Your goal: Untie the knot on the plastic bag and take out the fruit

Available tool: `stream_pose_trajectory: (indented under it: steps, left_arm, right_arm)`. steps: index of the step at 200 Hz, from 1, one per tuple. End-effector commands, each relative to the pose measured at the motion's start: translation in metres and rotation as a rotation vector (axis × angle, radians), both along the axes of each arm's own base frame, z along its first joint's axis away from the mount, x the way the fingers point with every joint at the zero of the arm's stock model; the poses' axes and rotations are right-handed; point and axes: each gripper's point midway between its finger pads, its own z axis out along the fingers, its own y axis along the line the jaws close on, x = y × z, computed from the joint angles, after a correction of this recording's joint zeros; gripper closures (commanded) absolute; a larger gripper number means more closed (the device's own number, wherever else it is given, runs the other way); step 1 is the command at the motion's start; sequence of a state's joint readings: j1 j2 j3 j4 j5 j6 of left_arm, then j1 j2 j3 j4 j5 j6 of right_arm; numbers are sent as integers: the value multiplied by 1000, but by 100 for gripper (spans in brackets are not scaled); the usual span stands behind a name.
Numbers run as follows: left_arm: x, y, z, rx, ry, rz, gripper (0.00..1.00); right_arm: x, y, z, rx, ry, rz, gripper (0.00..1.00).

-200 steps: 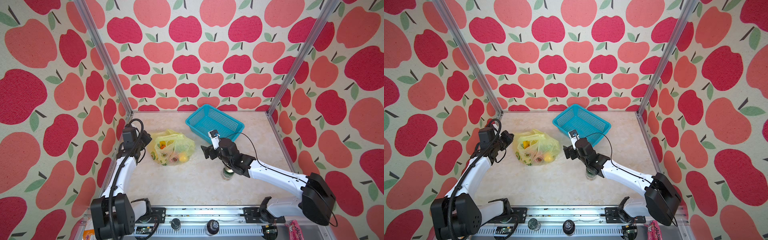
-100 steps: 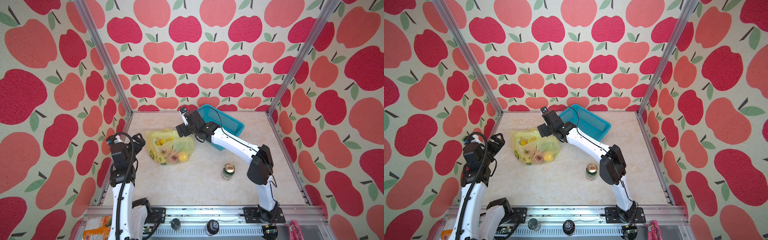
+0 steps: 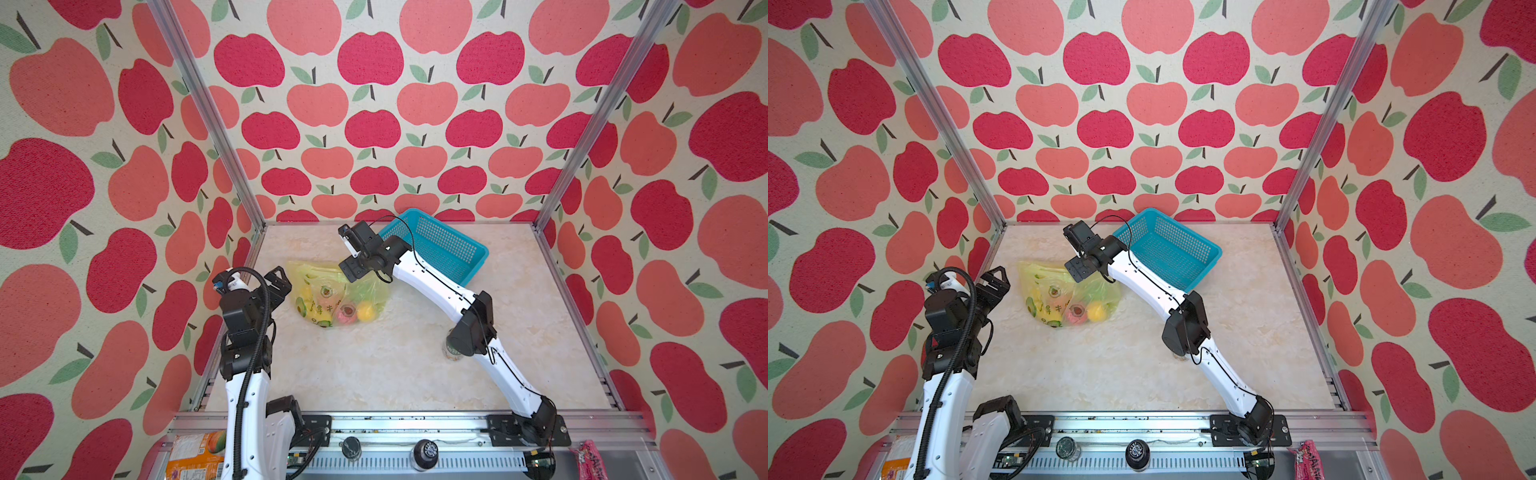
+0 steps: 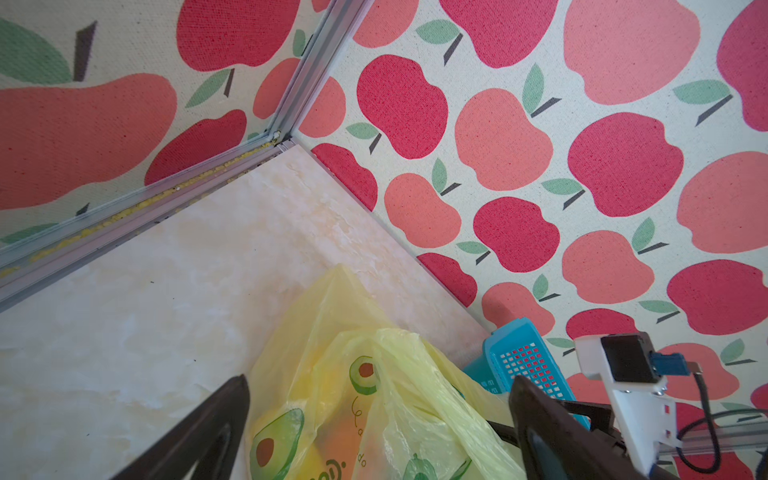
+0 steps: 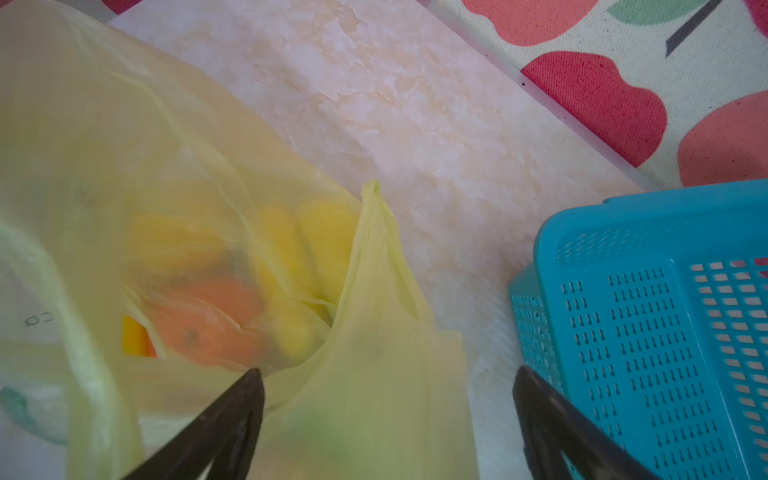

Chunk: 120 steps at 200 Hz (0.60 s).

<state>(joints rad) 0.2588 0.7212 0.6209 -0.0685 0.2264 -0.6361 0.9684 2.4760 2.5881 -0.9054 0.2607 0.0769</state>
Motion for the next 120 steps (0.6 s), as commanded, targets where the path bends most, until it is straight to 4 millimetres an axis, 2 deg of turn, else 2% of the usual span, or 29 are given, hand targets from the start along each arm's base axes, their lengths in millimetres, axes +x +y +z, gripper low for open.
stream_pose_trajectory:
  steps: [1, 29, 61, 83, 120]
  left_arm:
    - [7, -31, 26, 78, -77, -144, 1]
    - [12, -61, 34, 252, -40, -183, 1]
    - [19, -81, 32, 365, -4, -219, 1]
    - [24, -86, 28, 380, 29, -240, 1]
    - [31, -90, 22, 388, 62, -266, 1]
  right_arm:
    - [-6, -14, 14, -26, -24, 10, 37]
    - [-12, -26, 10, -27, -20, -11, 67]
    - [-19, -40, 14, 0, -38, -36, 92]
    - [-26, -44, 22, 62, -48, -27, 100]
    - [-36, -54, 39, 145, -76, -31, 100]
